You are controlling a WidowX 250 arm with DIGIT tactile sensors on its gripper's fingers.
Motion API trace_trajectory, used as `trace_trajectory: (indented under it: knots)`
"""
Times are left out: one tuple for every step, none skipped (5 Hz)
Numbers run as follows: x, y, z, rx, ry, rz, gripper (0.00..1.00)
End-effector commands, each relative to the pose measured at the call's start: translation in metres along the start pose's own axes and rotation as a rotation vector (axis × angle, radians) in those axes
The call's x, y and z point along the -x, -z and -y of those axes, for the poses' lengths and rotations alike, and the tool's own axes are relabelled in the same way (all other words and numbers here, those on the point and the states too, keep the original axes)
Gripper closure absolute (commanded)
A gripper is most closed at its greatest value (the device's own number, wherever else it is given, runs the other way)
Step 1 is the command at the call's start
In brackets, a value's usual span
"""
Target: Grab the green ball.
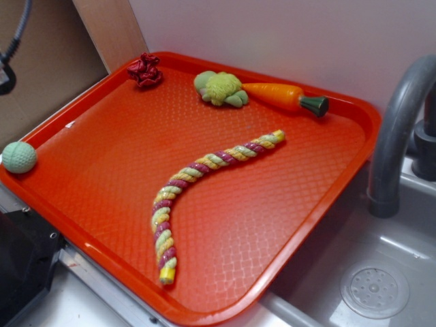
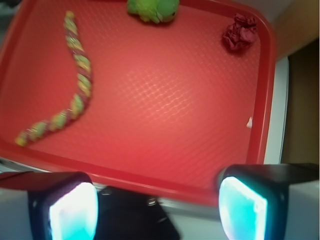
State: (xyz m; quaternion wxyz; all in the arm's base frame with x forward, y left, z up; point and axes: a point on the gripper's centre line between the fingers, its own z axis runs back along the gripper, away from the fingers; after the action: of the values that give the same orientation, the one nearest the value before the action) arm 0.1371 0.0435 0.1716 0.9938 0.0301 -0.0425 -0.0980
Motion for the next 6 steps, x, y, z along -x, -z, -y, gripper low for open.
trace_trajectory:
  knots:
    - [0.015, 0.057, -0.041, 0.054, 0.200, -0.081, 0.00]
    - [0.033, 0.079, -0.052, 0.058, 0.211, -0.146, 0.00]
    - [0.046, 0.103, -0.056, 0.042, 0.217, -0.192, 0.00]
    - [0.058, 0.130, -0.074, 0.009, 0.225, -0.217, 0.00]
    - [0.063, 0.145, -0.084, -0.029, 0.213, -0.253, 0.00]
    - [0.071, 0.160, -0.092, -0.085, 0.133, -0.315, 1.00]
